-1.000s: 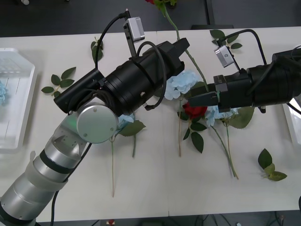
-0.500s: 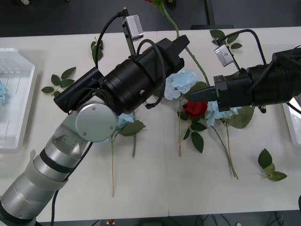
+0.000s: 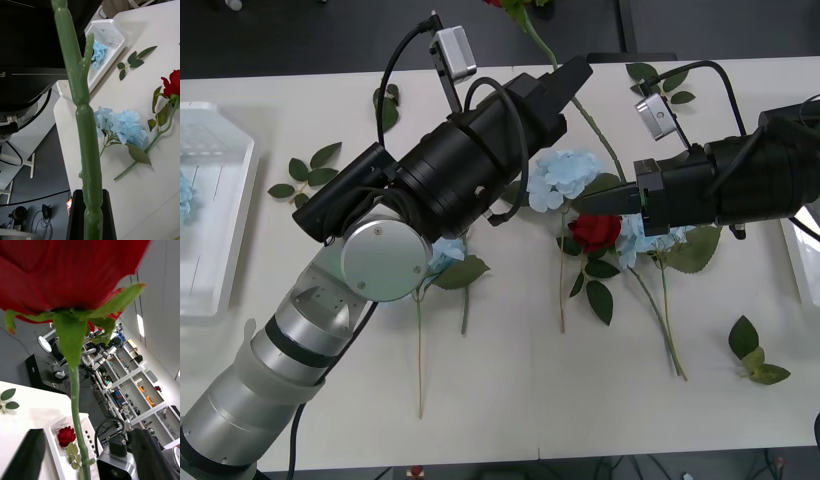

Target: Place the red flowers into the right box and the blue flowers into the left box. If a person shows an open palm, hand one flower to the person first, then continue sorting.

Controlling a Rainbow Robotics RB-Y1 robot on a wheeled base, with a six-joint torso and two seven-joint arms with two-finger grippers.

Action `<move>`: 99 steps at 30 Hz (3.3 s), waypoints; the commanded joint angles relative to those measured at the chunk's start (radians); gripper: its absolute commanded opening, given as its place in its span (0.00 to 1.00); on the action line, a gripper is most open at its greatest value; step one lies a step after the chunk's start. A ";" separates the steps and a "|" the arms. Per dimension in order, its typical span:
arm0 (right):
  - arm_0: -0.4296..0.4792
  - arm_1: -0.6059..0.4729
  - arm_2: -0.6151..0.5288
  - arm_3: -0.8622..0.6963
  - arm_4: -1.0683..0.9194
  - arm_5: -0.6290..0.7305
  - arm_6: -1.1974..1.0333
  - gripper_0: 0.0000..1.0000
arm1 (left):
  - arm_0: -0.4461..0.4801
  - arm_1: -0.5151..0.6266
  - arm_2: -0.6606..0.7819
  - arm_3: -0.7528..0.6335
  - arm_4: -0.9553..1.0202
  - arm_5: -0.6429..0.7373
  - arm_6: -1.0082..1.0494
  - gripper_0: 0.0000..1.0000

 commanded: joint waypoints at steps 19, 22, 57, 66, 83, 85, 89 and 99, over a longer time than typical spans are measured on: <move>-0.040 -0.279 -0.062 0.280 0.043 0.016 -0.091 0.00 | 0.018 0.243 0.339 -0.113 0.308 0.543 -0.003 1.00; -0.040 -0.384 -0.071 0.394 0.058 0.046 -0.091 0.00 | 0.063 0.290 0.427 -0.159 0.343 0.728 0.005 1.00; -0.048 -0.269 -0.095 1.004 0.750 -0.388 -0.089 0.00 | 0.411 0.448 0.071 -0.375 -0.489 1.011 0.556 1.00; -0.051 -0.267 -0.095 1.001 0.695 -0.386 -0.082 0.76 | 0.316 0.384 -0.035 -0.210 -0.674 0.906 0.549 1.00; -0.114 -0.281 -0.129 0.721 0.600 0.003 -0.083 1.00 | 0.264 0.316 -0.119 -0.121 -0.823 0.896 0.546 0.00; -0.112 -0.279 -0.123 0.659 0.600 0.042 -0.096 1.00 | 0.264 0.313 -0.119 -0.116 -0.823 0.887 0.545 0.00; -0.103 -0.278 -0.063 0.484 0.578 0.098 -0.212 1.00 | 0.262 0.309 -0.122 -0.108 -0.837 0.884 0.545 0.00; -0.020 -0.279 0.077 0.096 0.600 0.013 -0.609 1.00 | 0.250 0.332 -0.115 -0.124 -0.841 0.884 0.549 0.00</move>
